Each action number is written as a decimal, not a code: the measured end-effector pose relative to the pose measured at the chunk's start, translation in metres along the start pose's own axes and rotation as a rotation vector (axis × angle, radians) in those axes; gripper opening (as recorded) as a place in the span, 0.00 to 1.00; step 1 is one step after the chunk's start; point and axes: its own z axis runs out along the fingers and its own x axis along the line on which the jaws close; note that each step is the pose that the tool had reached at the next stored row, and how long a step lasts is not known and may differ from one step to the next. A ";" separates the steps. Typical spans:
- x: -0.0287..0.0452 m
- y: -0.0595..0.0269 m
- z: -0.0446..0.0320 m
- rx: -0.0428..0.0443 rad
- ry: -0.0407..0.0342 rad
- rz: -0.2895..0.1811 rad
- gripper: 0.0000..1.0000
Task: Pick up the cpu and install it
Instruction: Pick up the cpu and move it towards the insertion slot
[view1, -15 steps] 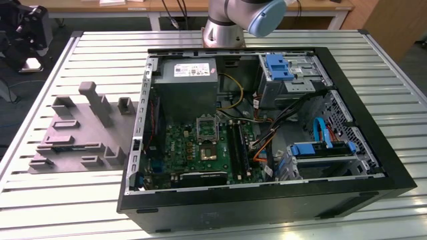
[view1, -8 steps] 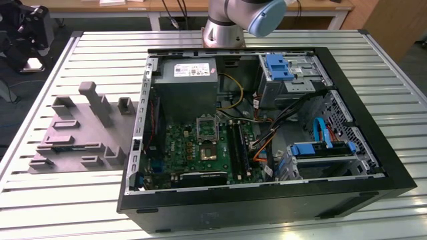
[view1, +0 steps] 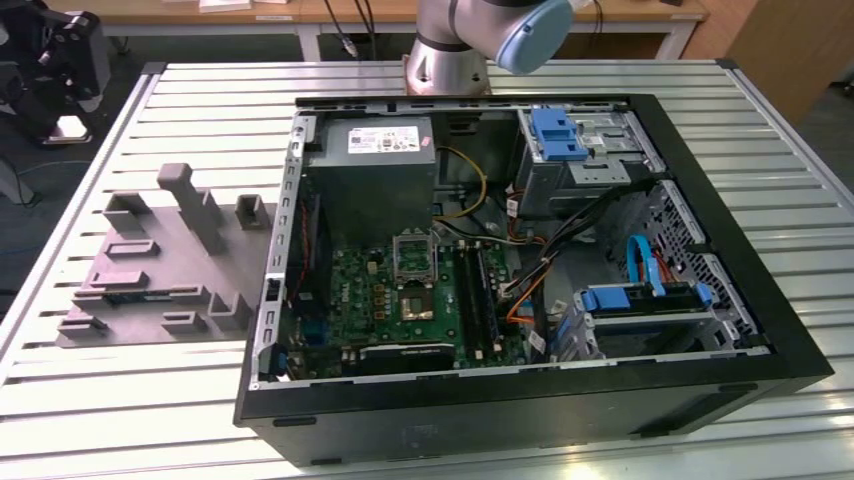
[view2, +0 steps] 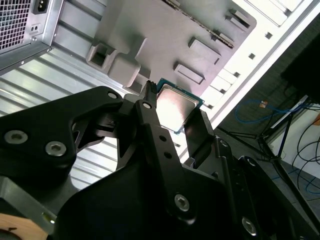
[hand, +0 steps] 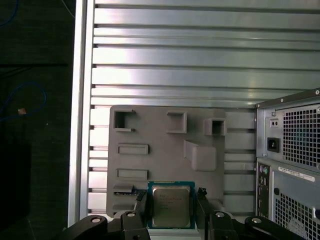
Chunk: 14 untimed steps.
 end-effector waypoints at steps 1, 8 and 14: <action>-0.0003 0.0000 0.0000 0.0000 0.0000 0.000 0.47; -0.0019 0.0000 0.0000 0.0000 0.0000 0.000 0.47; -0.0033 0.0000 0.0001 -0.0001 -0.0001 0.000 0.47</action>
